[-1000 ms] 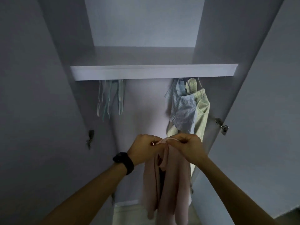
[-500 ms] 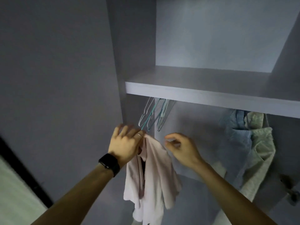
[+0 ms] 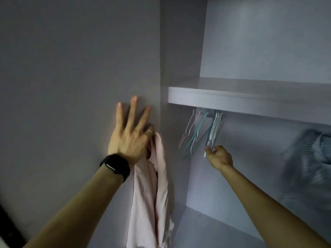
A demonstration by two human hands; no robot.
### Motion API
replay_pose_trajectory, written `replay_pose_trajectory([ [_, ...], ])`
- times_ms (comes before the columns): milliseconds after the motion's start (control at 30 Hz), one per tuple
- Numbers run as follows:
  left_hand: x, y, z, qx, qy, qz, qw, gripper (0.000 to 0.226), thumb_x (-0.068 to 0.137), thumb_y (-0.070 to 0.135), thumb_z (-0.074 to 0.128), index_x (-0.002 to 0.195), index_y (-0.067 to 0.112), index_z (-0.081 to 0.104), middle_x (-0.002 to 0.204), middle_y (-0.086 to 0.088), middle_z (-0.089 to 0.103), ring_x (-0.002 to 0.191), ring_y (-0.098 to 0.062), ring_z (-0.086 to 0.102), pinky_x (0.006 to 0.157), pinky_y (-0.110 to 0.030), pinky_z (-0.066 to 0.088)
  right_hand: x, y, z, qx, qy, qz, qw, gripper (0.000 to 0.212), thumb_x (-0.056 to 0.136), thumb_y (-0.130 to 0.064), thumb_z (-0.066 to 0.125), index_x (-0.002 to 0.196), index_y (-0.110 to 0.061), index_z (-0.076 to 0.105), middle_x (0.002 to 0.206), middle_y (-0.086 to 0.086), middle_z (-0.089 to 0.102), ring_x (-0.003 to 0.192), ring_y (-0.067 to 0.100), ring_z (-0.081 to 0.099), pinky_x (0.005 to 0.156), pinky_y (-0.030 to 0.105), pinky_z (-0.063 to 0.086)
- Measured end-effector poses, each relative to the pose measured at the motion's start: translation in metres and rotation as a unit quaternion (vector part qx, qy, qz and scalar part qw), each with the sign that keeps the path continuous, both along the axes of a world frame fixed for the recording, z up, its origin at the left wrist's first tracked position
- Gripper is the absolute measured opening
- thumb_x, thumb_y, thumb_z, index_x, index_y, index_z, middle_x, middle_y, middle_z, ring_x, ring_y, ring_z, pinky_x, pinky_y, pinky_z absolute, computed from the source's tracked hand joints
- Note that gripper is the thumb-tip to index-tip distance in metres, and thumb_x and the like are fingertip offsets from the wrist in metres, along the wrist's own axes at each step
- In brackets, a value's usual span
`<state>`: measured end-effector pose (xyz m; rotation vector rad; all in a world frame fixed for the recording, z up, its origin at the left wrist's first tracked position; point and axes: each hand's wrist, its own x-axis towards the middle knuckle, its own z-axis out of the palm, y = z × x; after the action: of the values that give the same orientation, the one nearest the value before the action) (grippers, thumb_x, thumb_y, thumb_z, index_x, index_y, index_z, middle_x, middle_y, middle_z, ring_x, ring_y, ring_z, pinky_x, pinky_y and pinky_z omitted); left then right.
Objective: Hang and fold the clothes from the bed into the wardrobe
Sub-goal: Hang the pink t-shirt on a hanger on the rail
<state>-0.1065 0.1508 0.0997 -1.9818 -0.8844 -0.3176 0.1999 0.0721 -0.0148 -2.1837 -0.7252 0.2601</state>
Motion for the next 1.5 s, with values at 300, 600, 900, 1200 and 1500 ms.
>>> replay_pose_trajectory([
  [300,-0.002,0.009,-0.009,0.086,-0.042,-0.079,0.992,0.052,0.098,0.047,0.023,0.127,0.040,0.064,0.162,-0.009,0.026,0.147,-0.056,-0.003,0.103,-0.072,-0.026,0.006,0.026,-0.024,0.059,-0.032,-0.100,0.993,0.031,0.093,-0.026,0.053,0.110,-0.004,0.066,0.116,0.020,0.067,0.105,0.039,0.063,0.090,0.037,0.054],
  [600,0.000,0.008,-0.012,0.096,-0.035,-0.068,0.992,0.052,0.103,0.047,0.018,0.133,0.038,0.060,0.164,-0.011,0.019,0.145,-0.059,-0.006,0.099,-0.074,-0.023,0.001,0.046,-0.024,0.102,-0.046,-0.120,0.986,0.027,0.097,-0.028,0.057,0.104,-0.008,0.073,0.110,0.020,0.071,0.100,0.037,0.066,0.086,0.033,0.054],
  [900,-0.003,0.013,-0.014,0.073,-0.008,-0.064,0.995,0.070,0.094,0.037,0.003,0.130,0.036,0.063,0.161,-0.005,0.030,0.145,-0.058,-0.002,0.097,-0.075,-0.029,0.002,0.025,0.002,0.127,-0.066,-0.225,0.964,0.047,0.108,-0.031,0.026,0.128,0.003,0.053,0.126,0.029,0.060,0.115,0.045,0.058,0.095,0.045,0.046],
  [1200,-0.009,0.004,-0.003,-0.139,0.053,-0.053,0.987,0.047,0.107,0.036,0.023,0.153,0.042,0.026,0.158,0.016,0.033,0.153,-0.032,-0.009,0.082,-0.082,-0.032,-0.053,-0.120,0.020,0.182,-0.064,-0.237,0.952,0.037,0.106,-0.022,0.037,0.105,0.004,0.063,0.101,0.029,0.068,0.090,0.044,0.061,0.075,0.041,0.040],
  [1500,0.009,-0.124,-0.035,-0.512,-0.166,-0.267,0.799,0.031,0.101,0.039,0.047,0.128,0.037,0.062,0.103,-0.004,0.075,0.099,-0.034,0.066,0.081,-0.039,0.054,-0.148,-0.326,0.024,0.249,0.081,-0.225,0.939,0.050,0.102,-0.033,0.055,0.055,-0.022,0.044,0.053,0.000,0.037,0.053,0.014,0.037,0.058,0.034,0.034],
])
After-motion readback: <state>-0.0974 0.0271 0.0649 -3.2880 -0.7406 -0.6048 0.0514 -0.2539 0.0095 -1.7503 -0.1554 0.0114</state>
